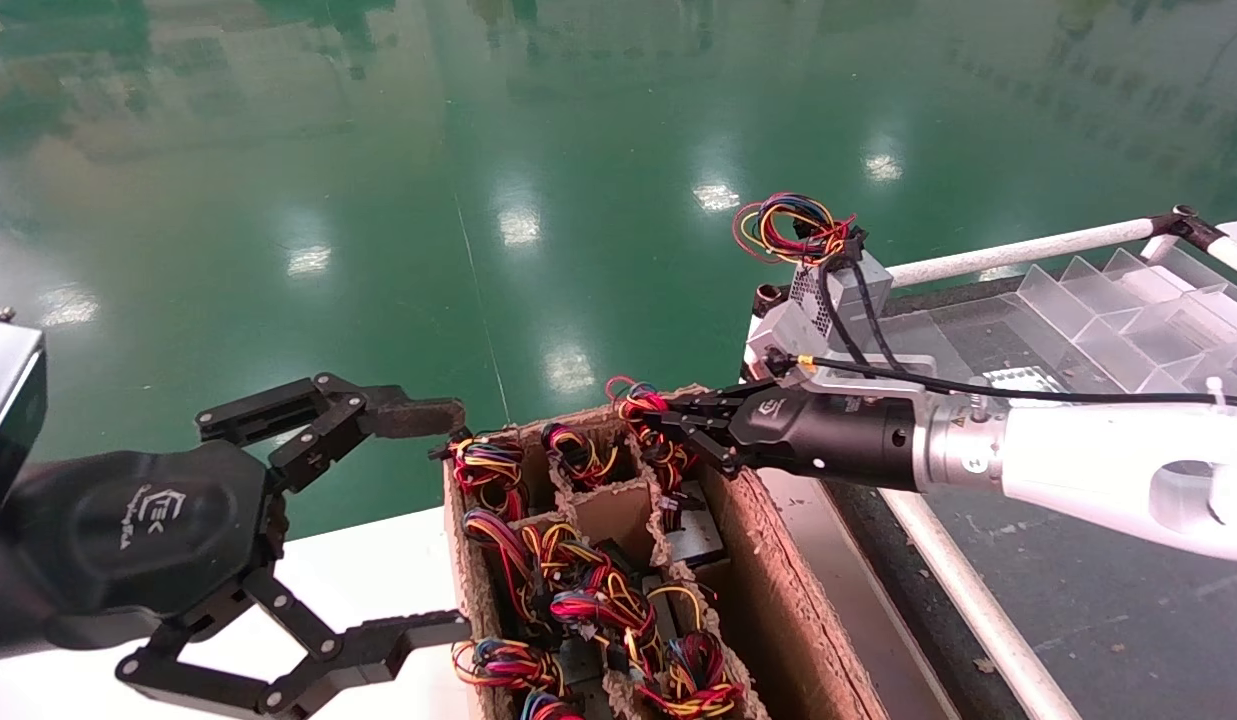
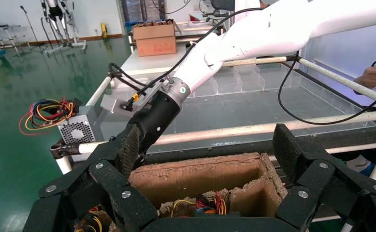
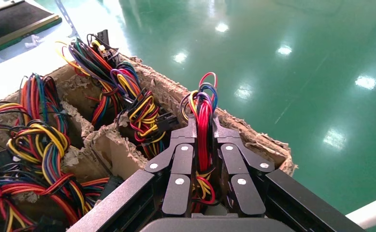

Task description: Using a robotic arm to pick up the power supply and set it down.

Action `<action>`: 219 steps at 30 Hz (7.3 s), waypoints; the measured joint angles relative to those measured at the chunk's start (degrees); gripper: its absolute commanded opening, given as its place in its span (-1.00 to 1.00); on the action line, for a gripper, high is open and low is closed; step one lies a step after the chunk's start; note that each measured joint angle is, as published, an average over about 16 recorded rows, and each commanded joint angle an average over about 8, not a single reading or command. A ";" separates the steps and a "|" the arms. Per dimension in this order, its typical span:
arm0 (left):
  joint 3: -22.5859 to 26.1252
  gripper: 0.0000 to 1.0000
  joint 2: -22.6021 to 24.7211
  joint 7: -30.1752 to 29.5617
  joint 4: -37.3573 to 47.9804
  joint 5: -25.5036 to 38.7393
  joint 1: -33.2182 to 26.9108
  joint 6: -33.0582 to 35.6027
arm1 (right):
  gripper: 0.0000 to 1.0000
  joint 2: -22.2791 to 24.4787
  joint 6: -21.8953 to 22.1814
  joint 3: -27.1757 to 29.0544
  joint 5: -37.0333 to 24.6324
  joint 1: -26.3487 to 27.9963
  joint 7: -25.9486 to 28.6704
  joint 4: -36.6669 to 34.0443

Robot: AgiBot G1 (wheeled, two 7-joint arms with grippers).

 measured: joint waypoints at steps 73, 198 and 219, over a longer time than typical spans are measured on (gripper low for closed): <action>0.04 1.00 -0.01 0.02 0.00 -0.02 -0.01 -0.01 | -1.00 22.54 10.97 0.50 -2.58 29.73 -5.00 -3.81; 0.09 1.00 -0.04 0.05 0.00 -0.06 -0.02 -0.04 | 1.00 6.03 25.41 0.27 -2.78 18.07 -4.83 -3.08; 0.10 1.00 -0.05 0.06 0.04 -0.07 -0.02 -0.05 | 1.00 14.21 15.58 5.77 7.34 7.88 2.94 12.91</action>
